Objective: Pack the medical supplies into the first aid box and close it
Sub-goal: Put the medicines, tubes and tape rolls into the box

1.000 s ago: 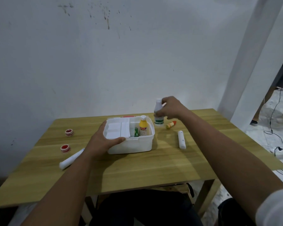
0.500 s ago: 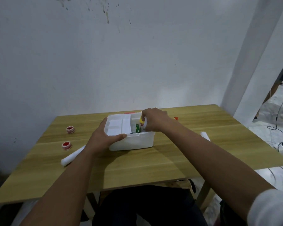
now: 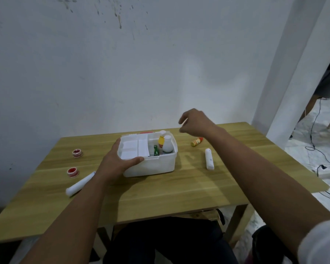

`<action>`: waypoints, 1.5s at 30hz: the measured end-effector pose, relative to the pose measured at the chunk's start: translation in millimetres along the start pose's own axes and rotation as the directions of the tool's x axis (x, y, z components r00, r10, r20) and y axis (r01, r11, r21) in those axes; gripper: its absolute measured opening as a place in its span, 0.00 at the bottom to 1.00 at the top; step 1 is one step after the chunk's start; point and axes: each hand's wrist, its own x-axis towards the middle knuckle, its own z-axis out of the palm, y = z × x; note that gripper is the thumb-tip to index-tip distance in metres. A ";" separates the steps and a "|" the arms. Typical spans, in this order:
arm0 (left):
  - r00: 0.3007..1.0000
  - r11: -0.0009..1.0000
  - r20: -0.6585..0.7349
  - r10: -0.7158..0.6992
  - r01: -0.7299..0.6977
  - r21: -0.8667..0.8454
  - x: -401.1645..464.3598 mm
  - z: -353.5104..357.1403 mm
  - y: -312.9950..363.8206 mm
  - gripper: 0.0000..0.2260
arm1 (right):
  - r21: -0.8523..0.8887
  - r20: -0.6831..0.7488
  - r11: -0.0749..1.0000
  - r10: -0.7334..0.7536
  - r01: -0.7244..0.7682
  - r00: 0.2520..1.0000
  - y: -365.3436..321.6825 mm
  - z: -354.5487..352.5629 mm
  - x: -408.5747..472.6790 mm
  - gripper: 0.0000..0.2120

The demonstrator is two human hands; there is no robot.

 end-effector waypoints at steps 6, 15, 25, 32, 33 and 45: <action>1.000 1.000 0.008 0.004 -0.004 -0.016 -1.6 -1.2 3.2 0.48 | -0.372 0.045 0.882 0.327 -0.287 0.944 62.7 -9.9 -13.5 0.13; 1.000 1.000 0.021 0.014 -0.014 -0.016 -2.4 -3.0 6.8 0.46 | -0.538 0.140 0.745 0.541 -0.395 0.829 99.9 17.4 -34.7 0.29; 1.000 1.000 0.027 0.004 -0.003 -0.012 -3.5 -3.3 7.7 0.50 | -0.439 0.022 0.834 0.381 -0.333 0.924 88.6 36.9 -33.2 0.16; 1.000 1.000 0.017 -0.002 0.002 -0.008 -2.9 -3.2 5.9 0.49 | -0.418 -0.017 0.837 0.380 -0.352 0.925 90.1 40.9 -26.3 0.18; 1.000 1.000 0.018 0.001 -0.001 -0.014 -3.3 -3.0 6.4 0.48 | -0.406 -0.001 0.838 0.399 -0.365 0.917 89.7 40.5 -24.9 0.18; 0.999 0.998 0.032 0.010 -0.009 -0.058 -5.6 -2.1 10.7 0.43 | 0.256 0.052 0.940 0.219 -0.225 0.974 50.2 4.3 -2.4 0.31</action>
